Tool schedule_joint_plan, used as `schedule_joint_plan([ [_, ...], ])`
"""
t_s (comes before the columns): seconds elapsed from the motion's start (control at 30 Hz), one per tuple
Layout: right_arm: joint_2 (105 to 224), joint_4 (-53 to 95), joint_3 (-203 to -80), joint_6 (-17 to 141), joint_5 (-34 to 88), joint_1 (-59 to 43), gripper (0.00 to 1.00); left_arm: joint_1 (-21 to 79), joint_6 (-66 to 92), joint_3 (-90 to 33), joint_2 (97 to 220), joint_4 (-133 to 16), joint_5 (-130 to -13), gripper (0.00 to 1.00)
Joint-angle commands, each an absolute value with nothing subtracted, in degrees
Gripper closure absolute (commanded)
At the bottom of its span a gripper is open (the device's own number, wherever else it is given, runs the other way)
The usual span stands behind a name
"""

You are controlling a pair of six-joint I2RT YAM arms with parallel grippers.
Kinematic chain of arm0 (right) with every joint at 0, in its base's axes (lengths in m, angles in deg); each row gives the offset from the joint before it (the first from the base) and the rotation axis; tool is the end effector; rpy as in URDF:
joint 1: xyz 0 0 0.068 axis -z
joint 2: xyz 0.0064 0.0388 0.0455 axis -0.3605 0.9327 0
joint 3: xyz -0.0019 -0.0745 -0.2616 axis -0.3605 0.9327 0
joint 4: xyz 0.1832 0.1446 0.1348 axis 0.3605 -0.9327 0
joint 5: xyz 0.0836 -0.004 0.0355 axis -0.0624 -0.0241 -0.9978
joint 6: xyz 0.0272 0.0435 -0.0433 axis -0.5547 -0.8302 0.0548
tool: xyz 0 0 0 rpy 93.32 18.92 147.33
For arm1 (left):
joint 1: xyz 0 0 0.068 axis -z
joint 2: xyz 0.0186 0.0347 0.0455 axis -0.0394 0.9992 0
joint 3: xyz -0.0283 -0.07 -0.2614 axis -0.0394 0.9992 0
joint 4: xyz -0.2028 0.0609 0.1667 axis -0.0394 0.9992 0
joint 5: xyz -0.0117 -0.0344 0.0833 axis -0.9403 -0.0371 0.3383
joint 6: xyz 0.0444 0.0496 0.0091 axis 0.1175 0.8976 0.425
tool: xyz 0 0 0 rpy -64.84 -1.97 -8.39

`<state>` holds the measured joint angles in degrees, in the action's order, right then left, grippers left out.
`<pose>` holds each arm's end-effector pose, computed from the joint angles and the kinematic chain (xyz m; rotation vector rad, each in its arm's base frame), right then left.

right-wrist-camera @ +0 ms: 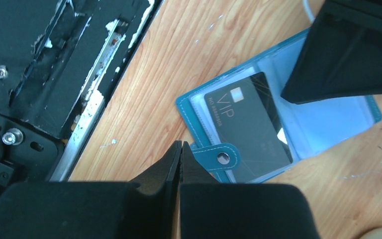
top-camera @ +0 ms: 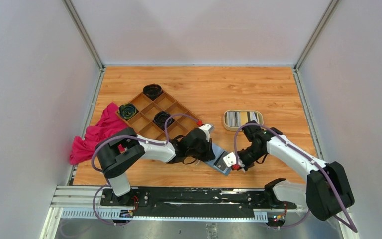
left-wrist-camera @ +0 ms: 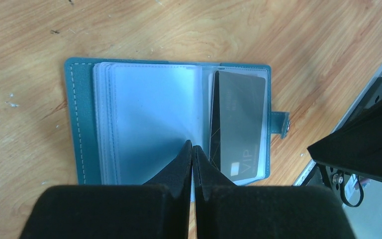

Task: Put the credit cards into the card holder
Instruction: Insert the credit card into the card holder.

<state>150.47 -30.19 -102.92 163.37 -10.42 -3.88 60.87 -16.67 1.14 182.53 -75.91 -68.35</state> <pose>0.1491 0.1117 0.1713 -2.1742 1.1787 0.7474 0.1795 -0.3035 0.1165 0.4307 2.3963 -0.9861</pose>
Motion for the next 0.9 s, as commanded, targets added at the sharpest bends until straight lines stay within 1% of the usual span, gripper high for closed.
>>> schedule_joint_plan([
  [0.0, 153.2, -31.9, -101.9, 167.2, -6.3, -5.8, 1.0, 61.7, -15.5, 0.4, 184.8, -75.0, -68.7, 1.0],
  [0.17, 156.9, -30.4, -102.1, 165.1, -2.7, -8.4, 1.0, 62.7, -15.8, 0.5, 185.3, -75.0, -68.8, 1.0],
  [0.37, 158.3, -26.7, -101.2, 161.8, -1.2, -10.0, 1.0, 63.2, -16.9, 1.4, 185.3, -75.0, -68.9, 1.0],
  [0.7, 159.3, -16.7, -100.4, 151.8, 2.8, -11.7, 1.0, 65.4, -19.0, 0.9, 186.2, -75.1, -70.6, 1.0],
  [0.87, 158.5, -14.4, -100.1, 149.8, 3.4, -11.8, 1.0, 66.0, -19.3, 0.3, 186.1, -75.0, -71.0, 1.0],
])
